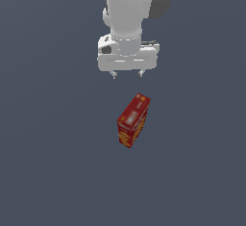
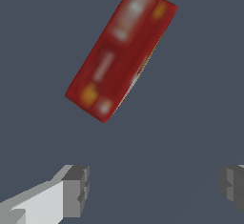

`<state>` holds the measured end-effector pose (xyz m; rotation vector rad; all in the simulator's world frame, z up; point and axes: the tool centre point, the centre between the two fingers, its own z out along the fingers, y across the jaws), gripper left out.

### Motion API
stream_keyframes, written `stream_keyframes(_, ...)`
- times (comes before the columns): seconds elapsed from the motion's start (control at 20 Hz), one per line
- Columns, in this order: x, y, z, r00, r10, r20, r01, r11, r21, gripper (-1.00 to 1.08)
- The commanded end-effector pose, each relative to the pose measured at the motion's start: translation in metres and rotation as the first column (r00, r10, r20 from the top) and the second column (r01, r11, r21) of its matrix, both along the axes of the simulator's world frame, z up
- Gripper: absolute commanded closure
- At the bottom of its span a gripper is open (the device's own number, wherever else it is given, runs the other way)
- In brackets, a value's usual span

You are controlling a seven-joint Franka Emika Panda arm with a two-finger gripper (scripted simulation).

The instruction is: Pick up the object and move it to a goal position.

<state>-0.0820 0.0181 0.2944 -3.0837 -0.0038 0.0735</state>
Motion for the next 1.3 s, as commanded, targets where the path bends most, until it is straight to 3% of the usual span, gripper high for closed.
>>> stream_keyframes(0.0,0.000,0.000,0.000,1.000,0.000,0.000,0.000,1.000,0.000,-0.92)
stream_keyframes(0.6,0.004,-0.010,0.003,1.000,-0.021,-0.006,0.021,1.000,0.015,-0.92)
stream_keyframes(1.25,0.023,-0.004,-0.005,0.993,-0.118,-0.003,0.118,0.993,-0.005,-0.92)
